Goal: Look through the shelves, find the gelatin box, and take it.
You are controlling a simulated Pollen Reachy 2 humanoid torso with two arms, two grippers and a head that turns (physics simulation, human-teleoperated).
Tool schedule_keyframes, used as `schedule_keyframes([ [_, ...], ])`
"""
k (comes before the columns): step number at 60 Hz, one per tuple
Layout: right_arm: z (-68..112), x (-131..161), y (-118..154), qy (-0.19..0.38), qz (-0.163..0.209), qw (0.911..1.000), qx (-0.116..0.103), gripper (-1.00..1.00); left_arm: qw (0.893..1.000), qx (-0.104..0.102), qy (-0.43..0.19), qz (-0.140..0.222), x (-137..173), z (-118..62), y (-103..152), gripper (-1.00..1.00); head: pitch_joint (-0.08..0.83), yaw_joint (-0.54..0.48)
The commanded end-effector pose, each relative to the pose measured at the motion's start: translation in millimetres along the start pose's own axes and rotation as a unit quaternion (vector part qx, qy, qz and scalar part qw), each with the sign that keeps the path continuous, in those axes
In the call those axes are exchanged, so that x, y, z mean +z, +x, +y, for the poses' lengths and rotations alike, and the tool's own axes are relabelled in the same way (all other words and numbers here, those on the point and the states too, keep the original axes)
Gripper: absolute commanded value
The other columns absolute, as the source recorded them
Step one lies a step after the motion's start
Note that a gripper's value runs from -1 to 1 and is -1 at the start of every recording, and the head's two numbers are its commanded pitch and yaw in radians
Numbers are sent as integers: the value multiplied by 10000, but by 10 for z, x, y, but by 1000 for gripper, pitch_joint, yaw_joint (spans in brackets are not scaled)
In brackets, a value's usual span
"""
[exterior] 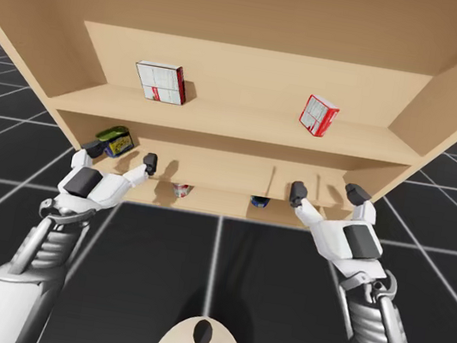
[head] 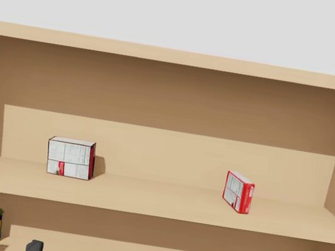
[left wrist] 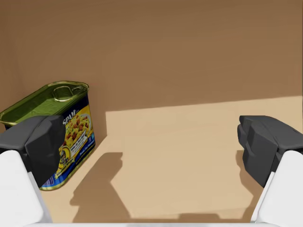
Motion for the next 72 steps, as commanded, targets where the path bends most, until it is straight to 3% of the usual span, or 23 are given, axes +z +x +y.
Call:
schedule_keyframes([
  [1, 32, 15, -9, -101, -25, 9999, -98, -1000, 10000, 12, 7, -6, 4, 1, 5, -1000, -12, -16],
  [15, 37, 20, 21, 90, 78, 9999, -114, -1000, 10000, 16, 10, -10, 7, 0, 5, -1000, 39, -37],
  [33, 36, 17, 14, 71, 48, 9999, -77, -1000, 10000, 19, -36, -57, 29, -16, 17, -1000, 141, -241],
  [47, 121, 75, 121, 133, -20, 9999, -91, -1000, 10000, 37, -38, -74, 38, -13, 31, -1000, 168, -258],
  [55, 178, 294, 536, 203, -147, 9995, -198, -1000, 9999, 46, -8, -141, 55, 1, 52, -1000, 168, -254],
  [59, 191, 391, 754, 152, -235, 9996, -11, -1000, 9998, 26, -12, -177, 67, -3, 60, -1000, 170, -255],
  [72, 246, 485, 1314, 240, -485, 9983, 225, -1000, 9998, -9, -39, -194, 78, -17, 61, -1000, 169, -256],
])
